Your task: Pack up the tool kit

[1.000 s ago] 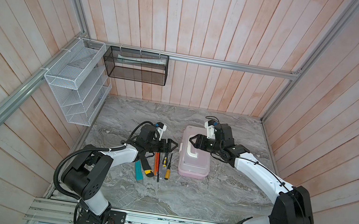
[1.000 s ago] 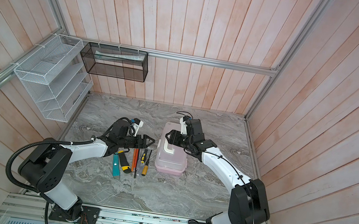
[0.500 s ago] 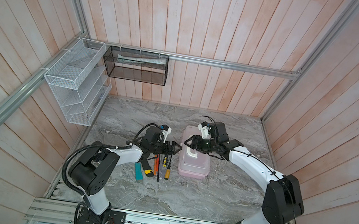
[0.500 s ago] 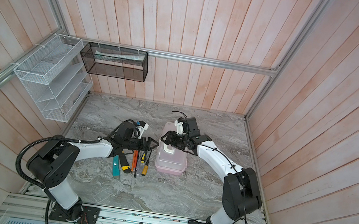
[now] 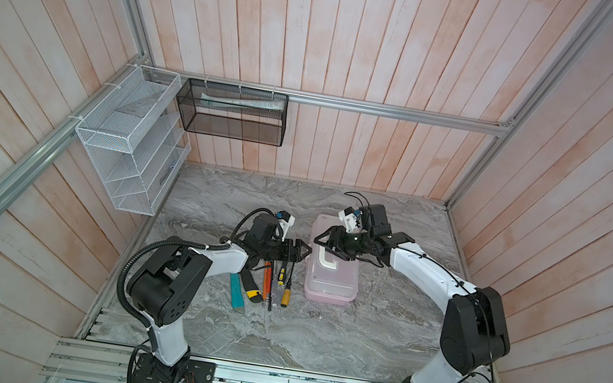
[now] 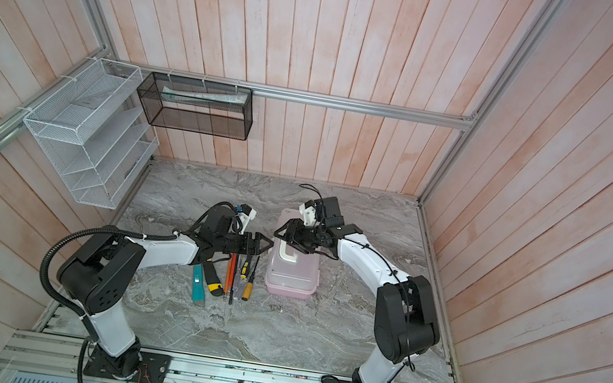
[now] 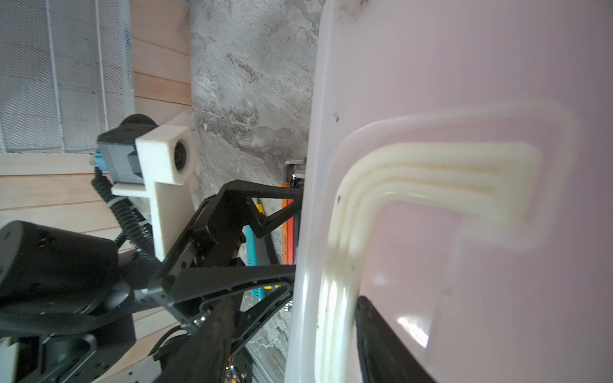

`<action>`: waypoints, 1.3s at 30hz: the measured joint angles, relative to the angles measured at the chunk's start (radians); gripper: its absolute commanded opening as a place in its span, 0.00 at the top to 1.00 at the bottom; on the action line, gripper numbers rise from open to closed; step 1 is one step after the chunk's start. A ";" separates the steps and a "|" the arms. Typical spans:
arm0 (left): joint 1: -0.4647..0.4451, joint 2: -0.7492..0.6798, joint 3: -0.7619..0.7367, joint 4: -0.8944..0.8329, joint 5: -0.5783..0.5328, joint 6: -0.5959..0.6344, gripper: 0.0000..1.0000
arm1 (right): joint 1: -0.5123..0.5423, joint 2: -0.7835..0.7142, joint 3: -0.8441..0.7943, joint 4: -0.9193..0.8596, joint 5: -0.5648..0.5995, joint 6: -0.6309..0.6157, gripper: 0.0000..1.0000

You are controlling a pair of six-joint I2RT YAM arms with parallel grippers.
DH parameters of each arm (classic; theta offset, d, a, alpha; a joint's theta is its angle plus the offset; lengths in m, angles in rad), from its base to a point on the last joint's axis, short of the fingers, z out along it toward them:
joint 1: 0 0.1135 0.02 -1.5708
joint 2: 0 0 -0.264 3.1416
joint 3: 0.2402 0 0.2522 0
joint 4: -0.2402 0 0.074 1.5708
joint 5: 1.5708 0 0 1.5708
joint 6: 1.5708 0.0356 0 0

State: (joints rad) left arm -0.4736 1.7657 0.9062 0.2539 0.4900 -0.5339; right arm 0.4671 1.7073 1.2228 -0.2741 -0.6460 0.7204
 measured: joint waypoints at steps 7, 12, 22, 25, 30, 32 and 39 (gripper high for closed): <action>0.006 0.041 0.037 0.000 -0.001 0.008 0.11 | -0.014 0.006 0.008 -0.015 -0.031 -0.019 0.42; 0.005 0.053 0.054 0.001 -0.001 0.012 0.11 | 0.011 0.031 0.093 -0.140 0.058 -0.109 0.42; 0.006 0.060 0.060 -0.004 -0.005 0.015 0.11 | -0.069 -0.014 -0.109 0.211 -0.190 0.064 0.42; 0.006 0.061 0.061 -0.004 -0.005 0.015 0.11 | -0.084 -0.016 -0.144 0.285 -0.229 0.113 0.45; 0.002 0.067 0.072 -0.004 -0.003 0.015 0.11 | -0.046 0.009 -0.030 0.082 -0.114 0.002 0.45; 0.001 0.068 0.074 -0.005 -0.011 0.015 0.11 | -0.006 0.040 0.055 -0.030 -0.020 -0.062 0.44; 0.004 0.070 0.074 -0.008 -0.021 0.018 0.11 | 0.019 0.043 0.070 -0.048 0.035 -0.118 0.47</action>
State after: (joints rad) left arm -0.4698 1.8355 0.9802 0.2462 0.4694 -0.5159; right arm 0.4862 1.7504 1.2926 -0.3222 -0.6106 0.6022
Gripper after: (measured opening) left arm 0.887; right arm 0.553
